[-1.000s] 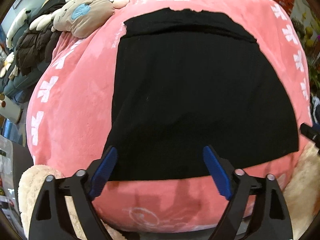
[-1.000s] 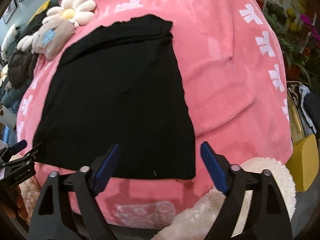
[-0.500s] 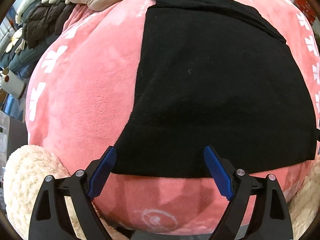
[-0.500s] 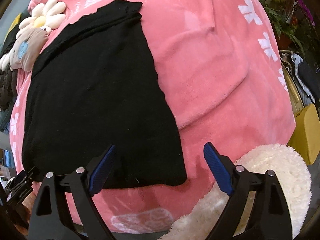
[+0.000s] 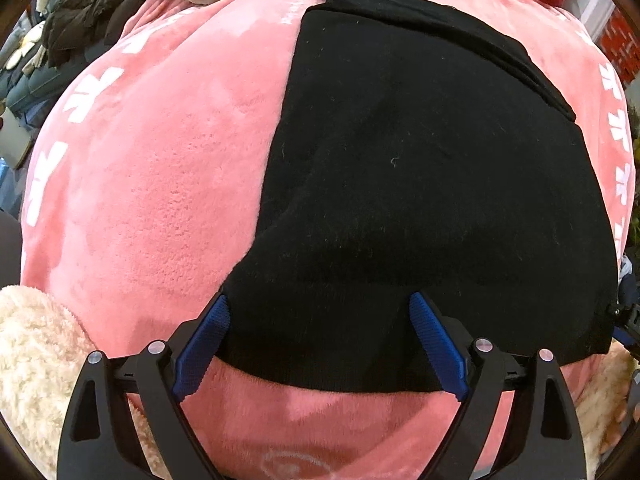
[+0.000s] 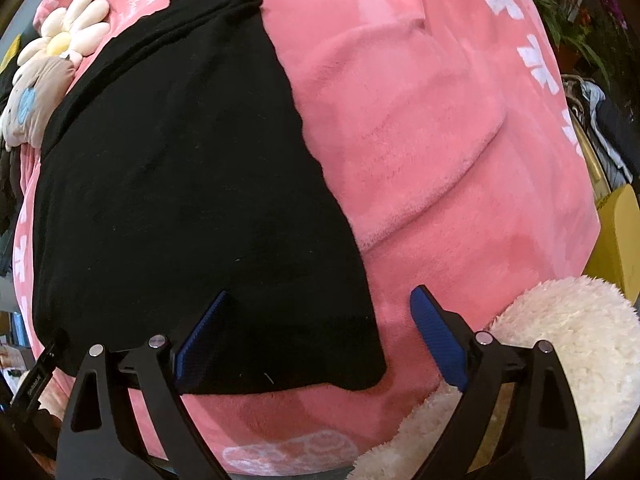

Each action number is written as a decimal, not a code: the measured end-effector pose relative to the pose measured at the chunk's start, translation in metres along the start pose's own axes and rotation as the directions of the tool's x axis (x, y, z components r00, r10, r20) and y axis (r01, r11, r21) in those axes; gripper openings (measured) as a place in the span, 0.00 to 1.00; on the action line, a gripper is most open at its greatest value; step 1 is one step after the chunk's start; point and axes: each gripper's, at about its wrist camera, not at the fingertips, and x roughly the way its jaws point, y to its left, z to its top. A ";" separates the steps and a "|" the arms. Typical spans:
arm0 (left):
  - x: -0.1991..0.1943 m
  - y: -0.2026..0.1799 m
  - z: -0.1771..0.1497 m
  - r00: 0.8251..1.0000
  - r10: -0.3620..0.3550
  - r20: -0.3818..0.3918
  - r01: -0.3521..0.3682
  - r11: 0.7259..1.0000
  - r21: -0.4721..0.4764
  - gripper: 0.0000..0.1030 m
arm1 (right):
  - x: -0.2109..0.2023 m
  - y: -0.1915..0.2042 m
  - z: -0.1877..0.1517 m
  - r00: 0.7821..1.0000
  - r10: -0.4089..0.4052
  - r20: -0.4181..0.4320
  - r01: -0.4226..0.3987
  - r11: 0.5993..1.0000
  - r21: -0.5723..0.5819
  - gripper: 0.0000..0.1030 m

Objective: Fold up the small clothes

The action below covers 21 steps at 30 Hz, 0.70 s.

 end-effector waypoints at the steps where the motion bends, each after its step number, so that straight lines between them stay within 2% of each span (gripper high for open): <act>1: 0.000 0.000 0.000 1.000 -0.002 0.001 0.002 1.000 -0.002 0.86 | 0.001 0.001 0.000 1.000 -0.004 0.000 0.004 1.000 -0.001 0.87; 4: -0.002 0.004 0.001 0.999 -0.042 0.007 0.042 0.999 -0.014 0.86 | 0.004 0.003 0.000 1.000 0.017 -0.010 -0.018 1.000 -0.013 0.86; 5: -0.003 0.006 0.001 0.998 -0.067 0.008 0.067 0.998 -0.020 0.84 | 0.005 0.005 0.000 0.999 0.036 -0.015 -0.036 0.999 -0.020 0.83; 6: -0.004 0.007 0.001 0.996 -0.092 0.005 0.092 0.995 -0.023 0.84 | 0.005 0.006 -0.001 0.998 0.057 -0.020 -0.058 0.998 -0.027 0.73; 7: -0.005 0.008 0.001 0.993 -0.116 0.007 0.116 0.993 -0.029 0.80 | 0.003 0.007 -0.001 0.998 0.068 -0.017 -0.068 0.997 -0.036 0.70; 8: -0.006 0.012 0.001 0.988 -0.153 0.008 0.153 0.987 -0.044 0.70 | 0.001 0.008 -0.003 0.996 0.083 -0.013 -0.083 0.995 -0.046 0.59; 9: -0.007 0.014 0.002 0.987 -0.159 0.005 0.159 0.986 -0.051 0.66 | -0.001 0.009 -0.003 0.995 0.096 -0.012 -0.097 0.994 -0.051 0.54; 10: -0.009 0.017 0.002 0.985 -0.170 0.003 0.170 0.983 -0.063 0.58 | -0.002 0.009 -0.004 0.994 0.109 -0.013 -0.109 0.992 -0.056 0.43; 11: -0.010 0.021 0.001 0.982 -0.191 0.001 0.191 0.978 -0.081 0.46 | -0.004 0.009 -0.005 0.992 0.126 -0.015 -0.127 0.990 -0.056 0.30; 12: -0.011 0.027 0.001 0.974 -0.227 -0.001 0.226 0.968 -0.112 0.35 | -0.006 0.008 -0.005 0.990 0.140 -0.019 -0.141 0.989 -0.053 0.23; 13: -0.012 0.032 0.001 0.965 -0.261 -0.010 0.258 0.957 -0.135 0.09 | -0.007 0.008 -0.006 0.988 0.150 -0.022 -0.151 0.987 -0.051 0.20; 14: -0.012 0.036 0.000 0.953 -0.301 -0.027 0.293 0.942 -0.164 0.07 | -0.010 0.007 -0.007 0.987 0.159 -0.021 -0.160 0.986 -0.050 0.17; 16: -0.018 0.041 -0.004 0.945 -0.326 -0.023 0.316 0.930 -0.186 0.07 | -0.014 0.004 -0.007 0.985 0.170 -0.016 -0.170 0.985 -0.042 0.16; 19: -0.021 0.041 -0.005 0.944 -0.330 -0.022 0.320 0.929 -0.187 0.11 | -0.015 -0.004 -0.005 0.980 0.199 -0.026 -0.200 0.980 -0.013 0.18; 21: -0.018 0.039 -0.005 0.947 -0.317 -0.044 0.303 0.932 -0.199 0.20 | -0.012 -0.005 -0.002 0.980 0.198 -0.036 -0.198 0.980 -0.004 0.21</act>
